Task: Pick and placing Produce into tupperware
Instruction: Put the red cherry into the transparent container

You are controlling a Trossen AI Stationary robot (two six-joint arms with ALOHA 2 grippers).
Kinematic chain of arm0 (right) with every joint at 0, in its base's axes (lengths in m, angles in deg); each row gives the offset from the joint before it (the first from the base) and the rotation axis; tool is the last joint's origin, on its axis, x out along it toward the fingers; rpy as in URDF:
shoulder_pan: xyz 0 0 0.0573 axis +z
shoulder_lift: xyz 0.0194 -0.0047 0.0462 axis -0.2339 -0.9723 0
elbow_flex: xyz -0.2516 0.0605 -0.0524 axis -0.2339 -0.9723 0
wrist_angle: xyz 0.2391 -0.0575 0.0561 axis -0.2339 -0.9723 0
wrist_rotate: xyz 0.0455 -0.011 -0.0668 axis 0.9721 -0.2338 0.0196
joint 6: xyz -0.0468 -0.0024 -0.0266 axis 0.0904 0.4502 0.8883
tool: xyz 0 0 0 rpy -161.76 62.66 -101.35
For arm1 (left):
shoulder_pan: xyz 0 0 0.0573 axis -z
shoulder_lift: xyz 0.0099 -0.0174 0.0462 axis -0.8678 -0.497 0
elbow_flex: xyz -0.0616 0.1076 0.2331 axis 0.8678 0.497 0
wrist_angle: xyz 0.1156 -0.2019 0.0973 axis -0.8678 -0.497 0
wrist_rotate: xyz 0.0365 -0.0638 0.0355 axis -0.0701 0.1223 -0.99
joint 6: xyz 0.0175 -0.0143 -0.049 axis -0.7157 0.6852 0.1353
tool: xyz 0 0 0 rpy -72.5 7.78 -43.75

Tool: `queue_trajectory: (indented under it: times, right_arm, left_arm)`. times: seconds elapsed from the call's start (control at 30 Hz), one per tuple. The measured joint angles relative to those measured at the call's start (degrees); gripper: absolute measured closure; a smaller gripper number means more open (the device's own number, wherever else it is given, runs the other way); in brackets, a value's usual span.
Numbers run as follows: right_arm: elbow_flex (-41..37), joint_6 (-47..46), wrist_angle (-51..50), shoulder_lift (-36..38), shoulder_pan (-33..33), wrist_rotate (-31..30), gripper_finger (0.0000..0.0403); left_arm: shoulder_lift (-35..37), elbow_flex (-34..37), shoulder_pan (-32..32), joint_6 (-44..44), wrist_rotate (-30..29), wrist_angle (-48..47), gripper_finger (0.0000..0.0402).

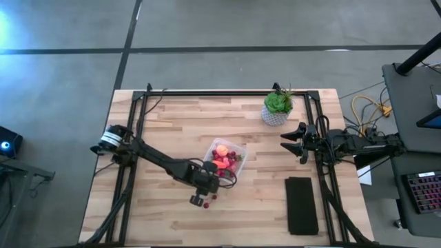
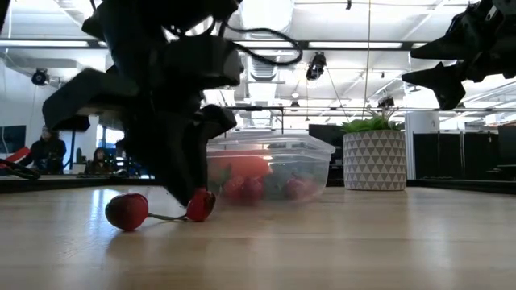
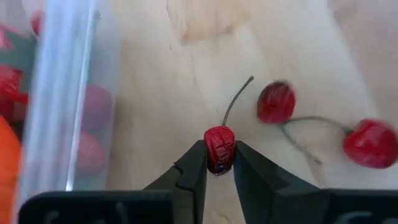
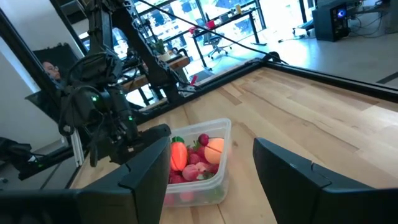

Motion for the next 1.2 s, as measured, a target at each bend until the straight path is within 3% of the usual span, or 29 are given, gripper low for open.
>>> queue_trajectory:
  times: [0.13, 0.33, 0.43, 0.53, 0.7, 0.87, 0.93, 1.03, 1.2]
  right_arm:
    - [0.0, 0.0, 0.0, 0.0, 0.0, 0.0, 0.0181]
    - [0.0, 0.0, 0.02, -0.01, -0.01, 0.0, 0.0181]
    - [0.0, -0.01, -0.01, 0.07, -0.01, 0.0, 0.0181]
    - [0.0, -0.01, -0.02, 0.07, -0.01, 0.0, 0.0181]
    - [-0.02, -0.02, 0.02, 0.02, -0.01, 0.0, 0.0181]
    - [-0.02, -0.01, 0.07, 0.0, 0.0, 0.0, 0.0181]
    - [-0.02, 0.0, -0.05, 0.07, -0.01, 0.0, 0.0181]
    - [-0.02, -0.02, 0.08, 0.02, -0.01, -0.02, 0.0181]
    - [-0.02, -0.01, -0.02, 0.0, 0.0, 0.0, 0.0181]
  left_arm:
    - [3.45, -1.97, 0.09, -0.04, -1.11, 0.22, 0.0349]
    - [10.55, -5.25, -0.07, -2.23, -8.19, 0.59, 0.035]
    - [11.19, -5.18, -1.63, -3.2, -14.62, 0.83, 0.0349]
    - [9.15, -4.72, -5.8, 0.1, -15.87, -0.16, 0.0339]
    - [5.64, -5.24, -12.56, 9.63, -10.69, -1.68, 0.0287]
    - [6.18, -6.45, -14.02, 10.27, -9.98, -3.0, 0.0212]
    - [7.23, -7.12, -13.83, 9.75, -6.52, -5.65, 0.0187]
    - [10.21, -8.06, -11.62, 6.27, 2.53, -10.77, 0.0168]
    - [15.14, -8.15, -1.46, 2.9, 4.19, -17.88, 0.0165]
